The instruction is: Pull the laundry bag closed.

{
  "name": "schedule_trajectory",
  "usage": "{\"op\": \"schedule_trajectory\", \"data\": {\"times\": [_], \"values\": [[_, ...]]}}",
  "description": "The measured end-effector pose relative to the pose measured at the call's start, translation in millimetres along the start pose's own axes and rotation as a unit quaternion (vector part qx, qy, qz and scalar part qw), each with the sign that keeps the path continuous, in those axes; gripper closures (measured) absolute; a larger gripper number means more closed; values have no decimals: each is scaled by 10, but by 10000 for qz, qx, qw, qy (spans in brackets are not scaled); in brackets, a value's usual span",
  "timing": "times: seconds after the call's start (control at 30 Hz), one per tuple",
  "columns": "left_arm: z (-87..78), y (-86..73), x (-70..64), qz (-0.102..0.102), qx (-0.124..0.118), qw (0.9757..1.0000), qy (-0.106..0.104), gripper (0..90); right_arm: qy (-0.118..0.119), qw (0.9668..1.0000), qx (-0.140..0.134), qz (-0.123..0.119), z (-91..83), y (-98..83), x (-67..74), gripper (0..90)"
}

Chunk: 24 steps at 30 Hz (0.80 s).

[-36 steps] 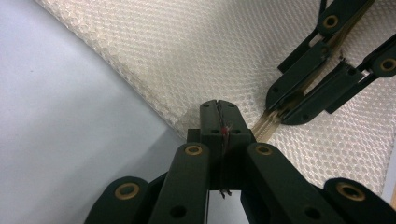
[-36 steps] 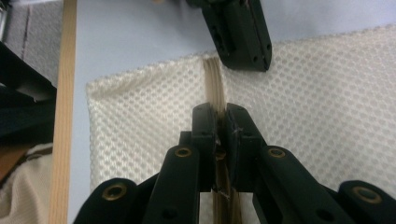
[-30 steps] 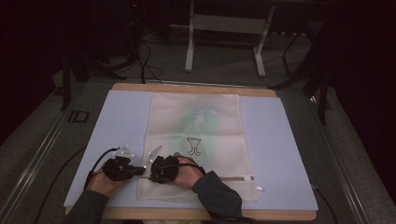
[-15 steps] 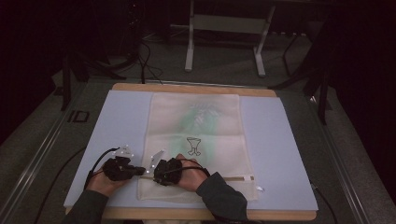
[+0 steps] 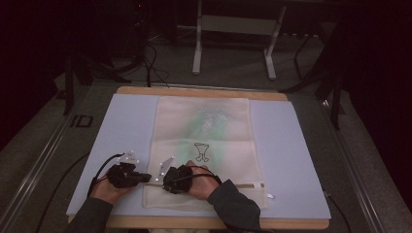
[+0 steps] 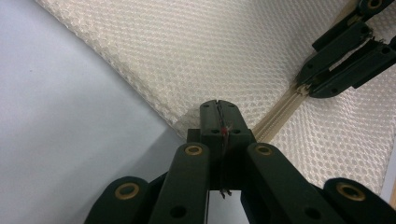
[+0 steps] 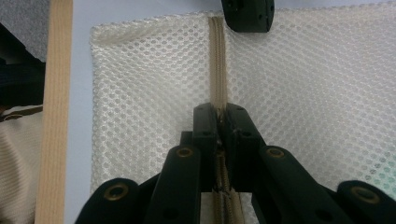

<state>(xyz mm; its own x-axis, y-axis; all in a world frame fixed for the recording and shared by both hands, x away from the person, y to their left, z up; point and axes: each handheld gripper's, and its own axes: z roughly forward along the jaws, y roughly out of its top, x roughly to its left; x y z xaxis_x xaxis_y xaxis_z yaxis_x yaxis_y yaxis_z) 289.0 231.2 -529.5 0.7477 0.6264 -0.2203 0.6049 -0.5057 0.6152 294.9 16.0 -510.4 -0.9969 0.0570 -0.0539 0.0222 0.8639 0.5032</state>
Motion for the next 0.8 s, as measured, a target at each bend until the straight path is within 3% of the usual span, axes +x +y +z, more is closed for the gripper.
{"op": "schedule_trajectory", "data": {"times": [0.8], "values": [[-1, 1, 1, -13, 6, 10000, -1, 900, 65, 9999, 64, 111, -133, -191, -14, 842]]}}
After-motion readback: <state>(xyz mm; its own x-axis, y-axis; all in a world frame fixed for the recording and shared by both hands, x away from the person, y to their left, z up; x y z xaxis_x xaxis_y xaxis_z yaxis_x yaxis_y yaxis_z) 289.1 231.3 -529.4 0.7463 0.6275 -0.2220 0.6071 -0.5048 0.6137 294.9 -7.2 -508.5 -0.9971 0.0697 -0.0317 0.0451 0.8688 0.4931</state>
